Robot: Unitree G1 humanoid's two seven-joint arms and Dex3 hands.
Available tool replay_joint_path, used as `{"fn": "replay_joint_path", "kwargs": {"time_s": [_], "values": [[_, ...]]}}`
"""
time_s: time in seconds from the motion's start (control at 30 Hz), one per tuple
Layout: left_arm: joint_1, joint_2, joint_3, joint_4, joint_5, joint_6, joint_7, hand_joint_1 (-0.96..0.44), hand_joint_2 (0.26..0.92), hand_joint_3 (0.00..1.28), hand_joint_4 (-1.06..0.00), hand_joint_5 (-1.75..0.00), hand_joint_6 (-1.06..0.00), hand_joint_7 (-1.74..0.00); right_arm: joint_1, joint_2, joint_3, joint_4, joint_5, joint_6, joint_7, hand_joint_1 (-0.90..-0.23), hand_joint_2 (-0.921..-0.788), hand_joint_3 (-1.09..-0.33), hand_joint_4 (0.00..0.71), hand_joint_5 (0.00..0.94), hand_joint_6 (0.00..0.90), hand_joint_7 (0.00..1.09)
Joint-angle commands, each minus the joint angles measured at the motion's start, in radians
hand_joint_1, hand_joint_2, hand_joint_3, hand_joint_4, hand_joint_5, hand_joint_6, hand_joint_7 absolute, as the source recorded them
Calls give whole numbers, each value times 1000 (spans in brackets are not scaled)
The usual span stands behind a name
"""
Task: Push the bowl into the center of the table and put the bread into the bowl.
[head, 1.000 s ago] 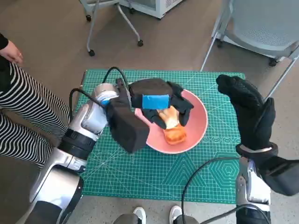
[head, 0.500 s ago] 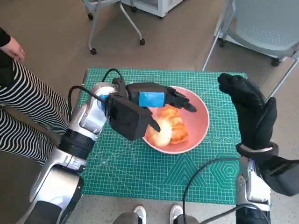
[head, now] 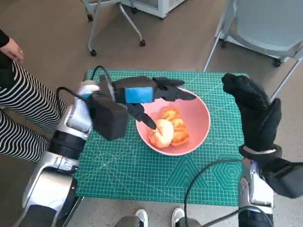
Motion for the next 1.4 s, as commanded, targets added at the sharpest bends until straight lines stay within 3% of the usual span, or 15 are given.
{"fn": "replay_joint_path", "kwargs": {"time_s": [0.03, 0.17, 0.3, 0.33, 0.37, 0.5, 0.6, 0.7, 0.87, 1.4], "values": [[35, -4, 88, 1, -123, -3, -18, -497, 777, 8, -93, -21, -241, -63, 7, -7, -2, -15, -7, 35, -16, -705, -921, -714, 209, 1, 92, 565], [60, -36, 146, -15, -216, 30, -18, -579, 845, 36, -109, -20, -259, -71, 1, -11, -3, -26, -8, 52, -24, -700, -921, -714, 209, 1, 92, 562], [62, -37, 151, -21, -223, 36, -25, -601, 867, 38, -114, -17, -263, -76, 2, -13, -2, -30, -8, 56, -27, -699, -921, -714, 209, 1, 93, 560], [88, -66, 188, -52, -283, 70, -1, -602, 868, 37, -114, -16, -263, -77, -8, -14, 0, -42, -14, 71, -37, -699, -921, -714, 210, 1, 93, 559], [118, -100, 222, -95, -343, 108, 31, -665, 887, 136, -112, -14, -257, -79, -19, -14, 2, -56, -21, 86, -49, -701, -921, -714, 211, 2, 96, 560], [220, -197, 285, -278, -468, 238, 155, -786, 914, 379, -116, -18, -59, -487, -54, -15, 13, -95, -45, 136, -86, -708, -921, -714, 213, 3, 98, 563], [282, -245, 296, -390, -511, 302, 228, -802, 919, 437, -102, -12, -19, -562, -72, -17, 16, -115, -63, 163, -104, -709, -921, -715, 213, 3, 95, 563], [326, -279, 303, -458, -539, 345, 271, -795, 920, 431, -90, -7, -5, -569, -88, -20, 16, -126, -78, 179, -115, -704, -921, -718, 213, 2, 85, 560], [364, -286, 302, -509, -533, 370, 271, -776, 921, 395, -93, -11, 0, -563, -107, -25, 10, -130, -90, 195, -123, -694, -921, -725, 208, 0, 76, 557], [365, -285, 296, -538, -463, 377, 303, -789, 921, 410, -96, -19, 1, -533, -111, -39, 1, -132, -81, 199, -117, -700, -921, -704, 194, 0, 95, 562]]}}
